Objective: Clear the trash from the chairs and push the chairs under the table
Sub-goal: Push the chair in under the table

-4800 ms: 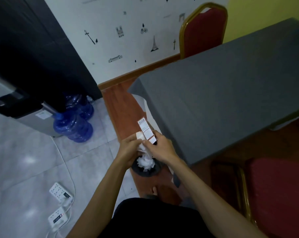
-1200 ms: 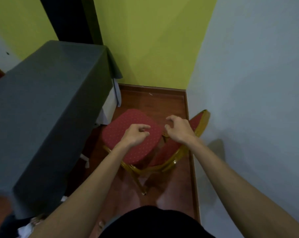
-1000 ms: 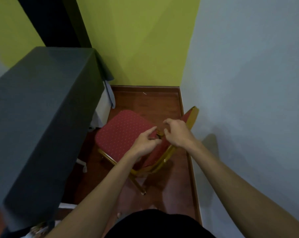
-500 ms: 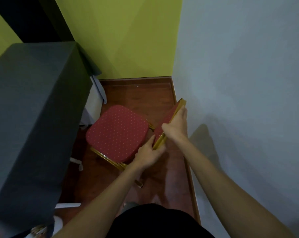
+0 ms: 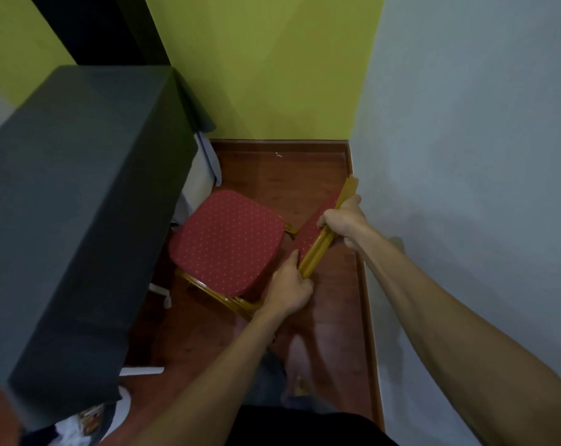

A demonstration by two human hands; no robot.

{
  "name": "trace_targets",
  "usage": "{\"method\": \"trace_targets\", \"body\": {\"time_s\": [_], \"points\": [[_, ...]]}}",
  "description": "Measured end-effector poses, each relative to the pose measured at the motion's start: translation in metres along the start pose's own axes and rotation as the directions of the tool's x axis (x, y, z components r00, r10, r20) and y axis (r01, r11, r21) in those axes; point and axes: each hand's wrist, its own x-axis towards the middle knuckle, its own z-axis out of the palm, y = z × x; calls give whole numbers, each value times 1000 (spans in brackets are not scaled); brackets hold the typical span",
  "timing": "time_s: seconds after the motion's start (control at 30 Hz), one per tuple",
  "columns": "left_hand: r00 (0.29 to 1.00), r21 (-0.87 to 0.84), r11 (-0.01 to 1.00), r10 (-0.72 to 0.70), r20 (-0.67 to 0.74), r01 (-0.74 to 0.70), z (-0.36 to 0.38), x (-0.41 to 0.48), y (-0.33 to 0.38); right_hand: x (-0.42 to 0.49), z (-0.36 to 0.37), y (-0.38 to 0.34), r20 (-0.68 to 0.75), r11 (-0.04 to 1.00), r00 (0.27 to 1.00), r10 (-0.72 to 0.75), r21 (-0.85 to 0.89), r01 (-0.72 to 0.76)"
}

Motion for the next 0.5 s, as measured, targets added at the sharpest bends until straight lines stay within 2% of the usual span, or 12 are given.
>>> {"method": "trace_targets", "body": {"time_s": [0.17, 0.5], "points": [[999, -83, 996, -40, -29, 38, -16, 26, -1, 25, 16, -30, 92, 998, 995, -26, -62, 32], [999, -41, 999, -31, -31, 30, -72, 104, 14, 88, 55, -112, 213, 992, 977, -11, -119, 37]]}}
